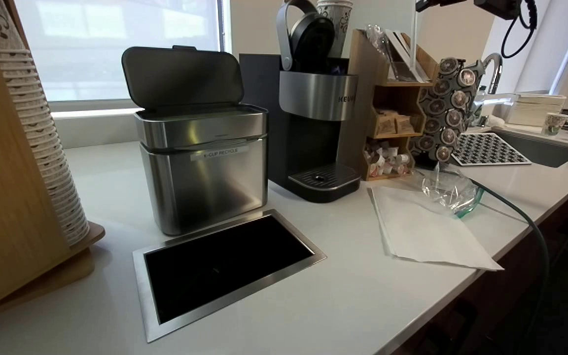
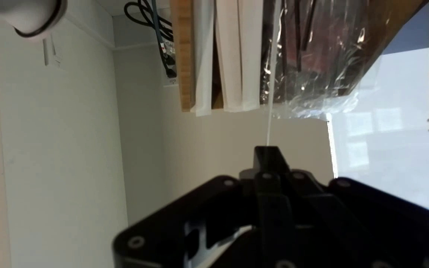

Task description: Take the knife out of the cup and put it in the dish rack

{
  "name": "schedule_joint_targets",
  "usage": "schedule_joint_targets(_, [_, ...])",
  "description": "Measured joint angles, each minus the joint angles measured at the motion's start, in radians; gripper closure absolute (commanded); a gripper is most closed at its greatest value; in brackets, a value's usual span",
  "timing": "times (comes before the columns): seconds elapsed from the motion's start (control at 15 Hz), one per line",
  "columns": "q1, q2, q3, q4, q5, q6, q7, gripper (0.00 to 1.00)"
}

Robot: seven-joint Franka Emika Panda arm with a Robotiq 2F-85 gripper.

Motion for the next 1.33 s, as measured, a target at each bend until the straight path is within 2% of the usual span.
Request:
schedule_joint_targets(0.87, [0.018,0.144,-0.072,-0.06,-0.002,-0.016,0.139,1.0])
schedule_joint_targets(1.0, [-0.056,0.15,-0.003,-0.069,-0.07,-0.018,0.211,1.0])
schedule_joint_targets(1.2, [-0.056,0.159,-0.008,-0.07,-0.07,-0.029,0.216,1.0])
schedule_joint_targets(1.27, [-0.099,0.157,0.036,-0.072,-0.118,-0.029,0.251,0.96])
schedule_joint_targets(1.33, [-0.128,0.159,0.065,-0.073,-0.139,-0.034,0.278,0.73])
